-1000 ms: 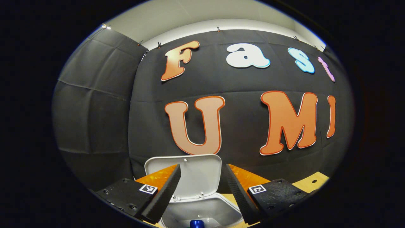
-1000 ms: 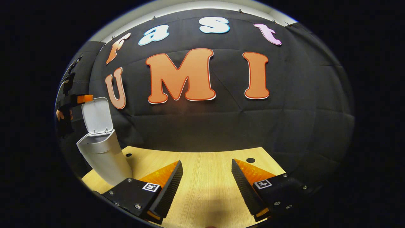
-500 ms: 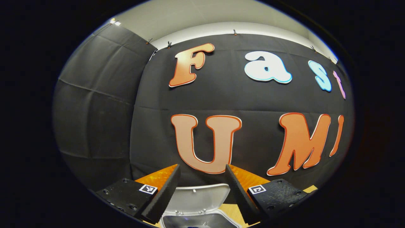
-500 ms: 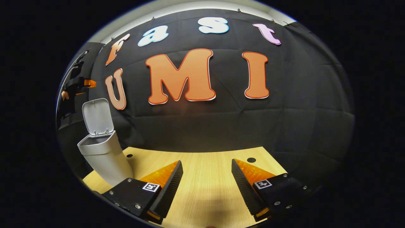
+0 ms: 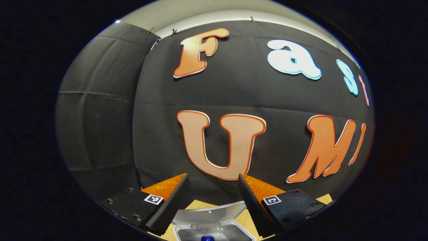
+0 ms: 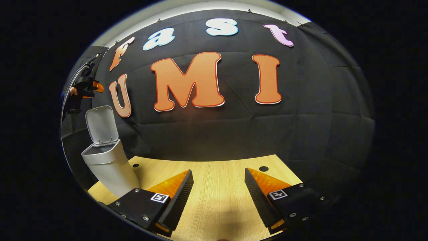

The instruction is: Press the lid of the desktop garbage bin to open it, pick up the crumpled paper on the desktop and throw it into the bin, then pick up the pop can on the desktop and drop it into the bin, and finally close the garbage bin lid.

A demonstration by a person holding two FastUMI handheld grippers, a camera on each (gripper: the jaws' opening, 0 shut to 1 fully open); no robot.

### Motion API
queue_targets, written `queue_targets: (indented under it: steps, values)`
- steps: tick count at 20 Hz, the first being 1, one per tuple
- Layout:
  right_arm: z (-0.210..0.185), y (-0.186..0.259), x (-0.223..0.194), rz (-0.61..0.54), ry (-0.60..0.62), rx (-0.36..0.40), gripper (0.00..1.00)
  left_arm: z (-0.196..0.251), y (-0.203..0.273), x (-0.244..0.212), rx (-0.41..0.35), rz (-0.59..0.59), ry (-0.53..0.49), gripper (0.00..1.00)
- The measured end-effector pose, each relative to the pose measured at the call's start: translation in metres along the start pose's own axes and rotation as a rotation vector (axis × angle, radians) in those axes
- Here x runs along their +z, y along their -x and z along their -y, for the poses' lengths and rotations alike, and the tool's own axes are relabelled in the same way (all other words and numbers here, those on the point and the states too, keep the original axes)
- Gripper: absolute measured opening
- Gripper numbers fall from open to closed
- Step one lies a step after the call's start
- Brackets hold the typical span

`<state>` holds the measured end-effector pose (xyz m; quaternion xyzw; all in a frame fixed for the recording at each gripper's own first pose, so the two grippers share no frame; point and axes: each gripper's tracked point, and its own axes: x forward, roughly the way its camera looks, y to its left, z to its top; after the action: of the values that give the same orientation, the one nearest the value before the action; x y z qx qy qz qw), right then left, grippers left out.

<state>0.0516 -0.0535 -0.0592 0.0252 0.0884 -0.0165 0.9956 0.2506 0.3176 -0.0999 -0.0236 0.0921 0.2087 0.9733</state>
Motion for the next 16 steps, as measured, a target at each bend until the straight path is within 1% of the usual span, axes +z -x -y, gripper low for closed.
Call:
queue_targets:
  steps: [2, 4, 7, 10, 13, 15, 16]
  values:
    - [0.001, 0.0, -0.001, 0.001, -0.001, 0.0, 0.92, -0.001, -0.015, -0.02, -0.002, -0.098, -0.002, 0.92]
    - [0.003, 0.001, 0.0, 0.004, -0.005, 0.001, 0.92, -0.003, -0.025, -0.029, -0.003, -0.159, 0.009, 0.92]
    - [0.007, 0.001, -0.001, 0.004, -0.004, -0.003, 0.92, -0.005, -0.03, -0.037, -0.001, -0.212, 0.024, 0.92]
    - [0.01, 0.0, -0.003, 0.001, -0.013, -0.01, 0.92, -0.004, -0.033, -0.049, -0.003, -0.27, 0.013, 0.92]
    - [0.011, 0.001, -0.005, -0.001, -0.019, -0.009, 0.92, -0.003, -0.034, -0.07, -0.004, -0.364, -0.003, 0.92]
    - [0.012, 0.002, -0.006, -0.001, -0.016, -0.009, 0.92, -0.003, -0.036, -0.073, -0.001, -0.387, 0.01, 0.91]
    - [0.013, 0.001, -0.007, -0.002, -0.018, -0.008, 0.92, -0.002, -0.035, -0.074, -0.004, -0.393, 0.011, 0.94]
